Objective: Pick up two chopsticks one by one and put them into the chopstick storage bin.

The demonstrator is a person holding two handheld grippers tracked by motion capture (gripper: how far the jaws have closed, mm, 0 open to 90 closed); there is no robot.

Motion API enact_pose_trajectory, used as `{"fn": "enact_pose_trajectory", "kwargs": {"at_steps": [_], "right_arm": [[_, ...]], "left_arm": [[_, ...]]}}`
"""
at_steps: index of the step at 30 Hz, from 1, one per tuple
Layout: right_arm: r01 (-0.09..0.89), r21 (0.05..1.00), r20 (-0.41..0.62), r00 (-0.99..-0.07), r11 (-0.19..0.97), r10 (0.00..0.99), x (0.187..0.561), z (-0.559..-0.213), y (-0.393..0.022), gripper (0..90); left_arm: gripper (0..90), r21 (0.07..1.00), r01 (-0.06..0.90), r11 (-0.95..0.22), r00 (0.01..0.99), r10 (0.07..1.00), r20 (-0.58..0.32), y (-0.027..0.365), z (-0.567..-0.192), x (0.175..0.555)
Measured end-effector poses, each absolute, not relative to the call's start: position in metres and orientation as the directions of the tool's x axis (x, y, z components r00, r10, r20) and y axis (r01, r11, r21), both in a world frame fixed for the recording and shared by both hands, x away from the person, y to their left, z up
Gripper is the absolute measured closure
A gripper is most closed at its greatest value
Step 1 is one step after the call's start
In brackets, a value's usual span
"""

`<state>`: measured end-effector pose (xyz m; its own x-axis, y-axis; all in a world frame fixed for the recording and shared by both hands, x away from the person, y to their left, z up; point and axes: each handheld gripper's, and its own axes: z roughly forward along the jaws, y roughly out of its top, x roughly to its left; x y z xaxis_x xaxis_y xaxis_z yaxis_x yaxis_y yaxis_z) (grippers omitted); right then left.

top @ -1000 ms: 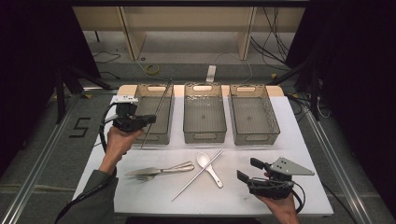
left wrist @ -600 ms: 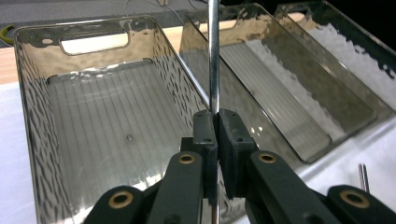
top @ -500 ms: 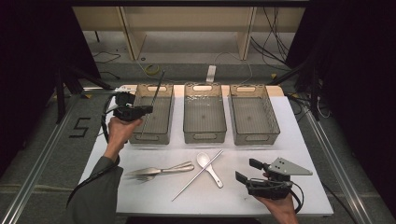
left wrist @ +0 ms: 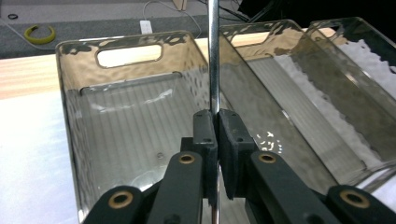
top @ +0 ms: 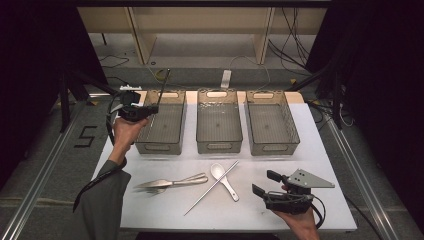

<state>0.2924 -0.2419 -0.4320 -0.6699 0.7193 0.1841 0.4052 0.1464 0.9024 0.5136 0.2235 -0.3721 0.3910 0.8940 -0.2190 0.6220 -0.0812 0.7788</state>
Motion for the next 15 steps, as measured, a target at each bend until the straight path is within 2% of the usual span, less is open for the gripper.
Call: {"fn": "enact_pose_trajectory", "kwargs": {"at_steps": [15], "right_arm": [[0.411,0.901,0.194,-0.667,0.139,0.719,0.292,-0.433,-0.243,26.8]], "left_arm": [[85.3,0.753,0.655,-0.07,0.337,0.918,-0.207,0.225,-0.393,0.533]]}}
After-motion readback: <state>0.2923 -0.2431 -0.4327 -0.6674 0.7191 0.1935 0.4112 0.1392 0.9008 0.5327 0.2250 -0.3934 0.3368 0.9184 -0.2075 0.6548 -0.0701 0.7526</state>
